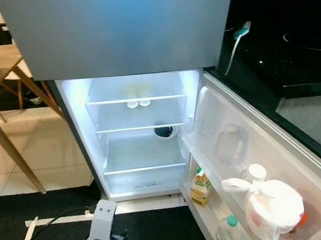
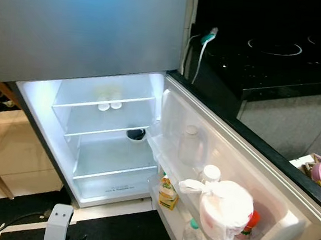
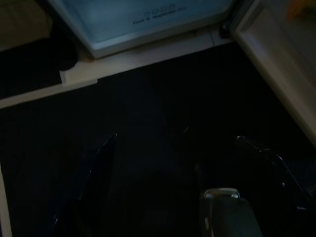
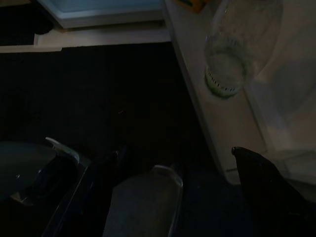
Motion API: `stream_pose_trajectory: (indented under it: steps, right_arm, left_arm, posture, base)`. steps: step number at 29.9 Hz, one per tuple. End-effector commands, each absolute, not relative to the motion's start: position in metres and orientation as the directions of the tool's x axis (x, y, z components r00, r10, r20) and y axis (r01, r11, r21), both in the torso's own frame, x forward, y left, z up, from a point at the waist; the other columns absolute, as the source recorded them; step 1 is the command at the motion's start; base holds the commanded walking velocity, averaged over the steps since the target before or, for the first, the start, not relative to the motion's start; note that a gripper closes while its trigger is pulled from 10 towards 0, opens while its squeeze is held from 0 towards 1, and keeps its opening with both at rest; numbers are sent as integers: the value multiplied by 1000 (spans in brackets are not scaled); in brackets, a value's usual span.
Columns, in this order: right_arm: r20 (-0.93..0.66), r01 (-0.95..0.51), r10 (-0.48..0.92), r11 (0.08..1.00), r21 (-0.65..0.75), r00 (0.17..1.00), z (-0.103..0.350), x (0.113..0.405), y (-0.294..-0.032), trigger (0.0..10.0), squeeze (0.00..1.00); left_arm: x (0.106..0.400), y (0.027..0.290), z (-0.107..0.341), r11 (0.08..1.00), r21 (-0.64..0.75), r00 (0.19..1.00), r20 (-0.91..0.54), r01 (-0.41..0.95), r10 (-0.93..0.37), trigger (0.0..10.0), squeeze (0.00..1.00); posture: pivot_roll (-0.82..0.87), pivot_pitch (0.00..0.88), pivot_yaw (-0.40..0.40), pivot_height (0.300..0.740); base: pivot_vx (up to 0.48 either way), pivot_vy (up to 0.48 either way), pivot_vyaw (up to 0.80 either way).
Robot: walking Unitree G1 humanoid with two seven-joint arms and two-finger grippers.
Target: Restocking fridge
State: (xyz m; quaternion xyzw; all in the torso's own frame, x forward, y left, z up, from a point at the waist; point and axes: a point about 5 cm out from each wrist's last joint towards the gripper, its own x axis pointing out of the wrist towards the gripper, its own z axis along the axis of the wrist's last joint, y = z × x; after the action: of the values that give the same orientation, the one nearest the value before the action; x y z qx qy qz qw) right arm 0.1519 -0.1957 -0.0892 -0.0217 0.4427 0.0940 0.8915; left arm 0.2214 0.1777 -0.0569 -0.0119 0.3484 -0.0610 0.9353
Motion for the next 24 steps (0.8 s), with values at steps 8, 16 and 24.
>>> stream_pose_trajectory:
  steps: [8,16,24]
  right_arm:
    - [-820,-172,153,983,68,551,-96,146,-180,10000,0]
    - [-820,-173,154,983,68,552,-96,145,-182,10000,0]
    - [-819,-172,152,983,66,553,-95,145,-183,10000,0]
  left_arm:
    - [215,178,-62,992,-74,726,-676,106,-128,10000,0]
    - [215,177,-61,991,-84,726,-675,101,-131,10000,0]
    - [217,178,-61,991,-83,728,-673,100,-130,10000,0]
  posture:
    - [-97,81,77,726]
    - [-96,81,76,726]
    - [-93,82,75,726]
  base:
    - [0,0,0]
    - [-130,0,0]
    - [-363,0,0]
